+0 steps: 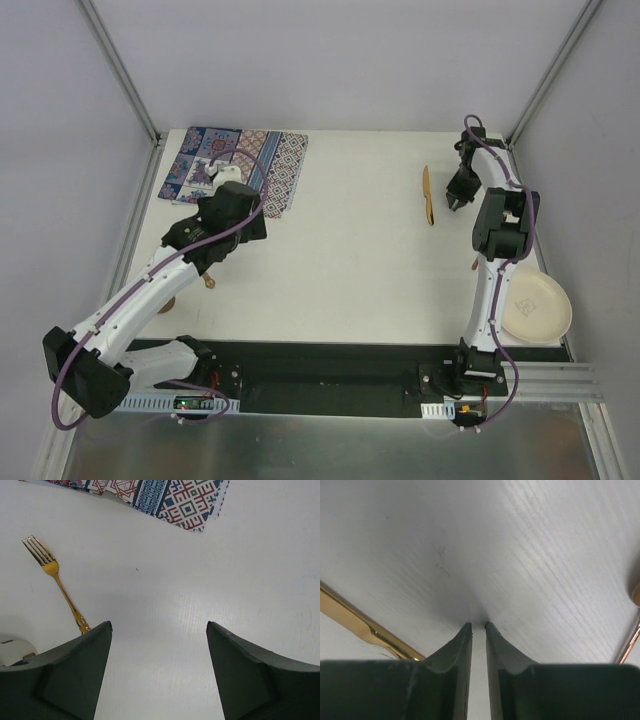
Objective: Set the dinner table for one person
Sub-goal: Move the knife to the corner of the board.
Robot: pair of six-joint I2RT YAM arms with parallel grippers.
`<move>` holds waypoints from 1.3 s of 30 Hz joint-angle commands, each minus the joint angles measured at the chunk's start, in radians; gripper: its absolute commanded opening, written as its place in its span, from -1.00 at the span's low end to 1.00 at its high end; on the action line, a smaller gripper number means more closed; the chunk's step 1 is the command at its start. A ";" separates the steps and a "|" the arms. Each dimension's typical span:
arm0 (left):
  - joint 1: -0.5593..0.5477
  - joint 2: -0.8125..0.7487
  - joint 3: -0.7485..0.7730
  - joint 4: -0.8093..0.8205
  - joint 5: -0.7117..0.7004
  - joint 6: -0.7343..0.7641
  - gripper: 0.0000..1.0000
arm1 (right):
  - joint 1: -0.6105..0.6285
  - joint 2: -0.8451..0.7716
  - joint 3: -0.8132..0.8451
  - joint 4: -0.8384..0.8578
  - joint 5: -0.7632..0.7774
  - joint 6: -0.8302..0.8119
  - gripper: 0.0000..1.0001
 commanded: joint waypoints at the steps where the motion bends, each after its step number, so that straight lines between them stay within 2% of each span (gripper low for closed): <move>1: 0.009 0.061 0.058 -0.018 -0.027 0.010 0.51 | 0.031 -0.021 0.024 -0.012 -0.039 -0.017 -0.50; 4: 0.009 0.135 0.094 -0.017 -0.014 0.006 0.51 | 0.052 -0.038 0.043 -0.014 -0.062 -0.028 -0.35; 12: 0.009 0.273 0.158 0.022 0.026 -0.031 0.49 | 0.124 -0.108 0.040 -0.012 -0.106 -0.060 -0.35; 15: 0.009 0.281 0.154 0.038 0.065 -0.052 0.46 | 0.166 -0.116 0.038 -0.014 -0.117 -0.069 -0.37; 20: 0.009 0.285 0.137 0.045 0.099 -0.079 0.43 | 0.220 -0.104 0.043 -0.003 -0.138 -0.072 -0.56; 27: 0.009 0.267 0.118 0.045 0.098 -0.088 0.42 | 0.253 -0.036 0.072 0.000 -0.154 -0.064 -0.60; 39: 0.009 0.201 0.121 0.042 0.078 -0.056 0.42 | 0.215 -0.018 0.032 0.041 -0.157 -0.041 -0.60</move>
